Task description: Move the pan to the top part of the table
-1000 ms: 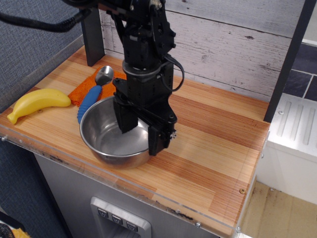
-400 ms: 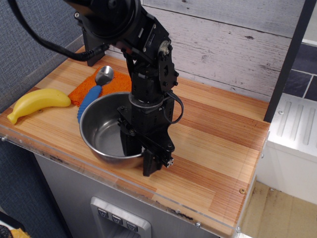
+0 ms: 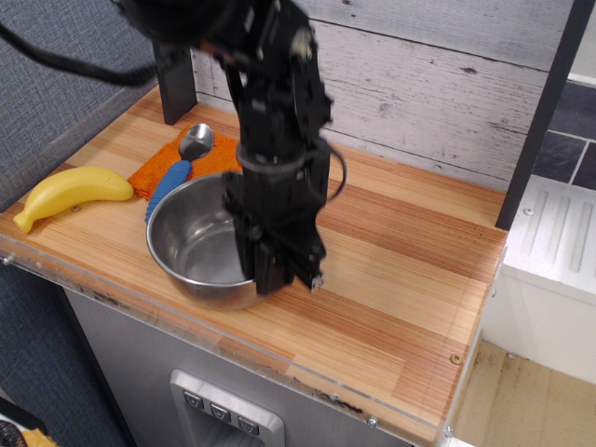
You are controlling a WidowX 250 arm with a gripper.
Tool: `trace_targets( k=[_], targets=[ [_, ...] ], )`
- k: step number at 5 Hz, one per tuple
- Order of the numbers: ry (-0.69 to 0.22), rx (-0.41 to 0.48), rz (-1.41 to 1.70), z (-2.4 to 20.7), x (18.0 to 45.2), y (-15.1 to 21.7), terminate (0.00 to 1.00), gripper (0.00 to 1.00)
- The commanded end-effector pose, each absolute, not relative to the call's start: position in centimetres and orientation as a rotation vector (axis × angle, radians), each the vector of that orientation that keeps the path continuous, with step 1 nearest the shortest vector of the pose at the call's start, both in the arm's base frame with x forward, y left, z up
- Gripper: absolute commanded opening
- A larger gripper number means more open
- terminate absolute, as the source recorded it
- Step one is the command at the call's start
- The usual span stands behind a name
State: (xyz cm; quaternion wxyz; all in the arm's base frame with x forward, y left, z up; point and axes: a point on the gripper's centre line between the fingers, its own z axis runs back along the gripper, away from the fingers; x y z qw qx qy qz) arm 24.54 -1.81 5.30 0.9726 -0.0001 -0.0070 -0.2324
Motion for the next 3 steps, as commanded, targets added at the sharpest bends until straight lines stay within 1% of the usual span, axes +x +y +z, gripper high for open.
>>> trace_targets(
  k=[1, 2, 3],
  targets=[
    [-0.145, 0.016, -0.618, 12.6, 26.2, -1.1, 0.00, 0.00],
    [-0.136, -0.008, -0.620, 12.6, 27.3, -1.1, 0.00, 0.00],
    [-0.066, -0.062, -0.598, 10.7, 26.2, -0.4, 0.00, 1.00]
  ],
)
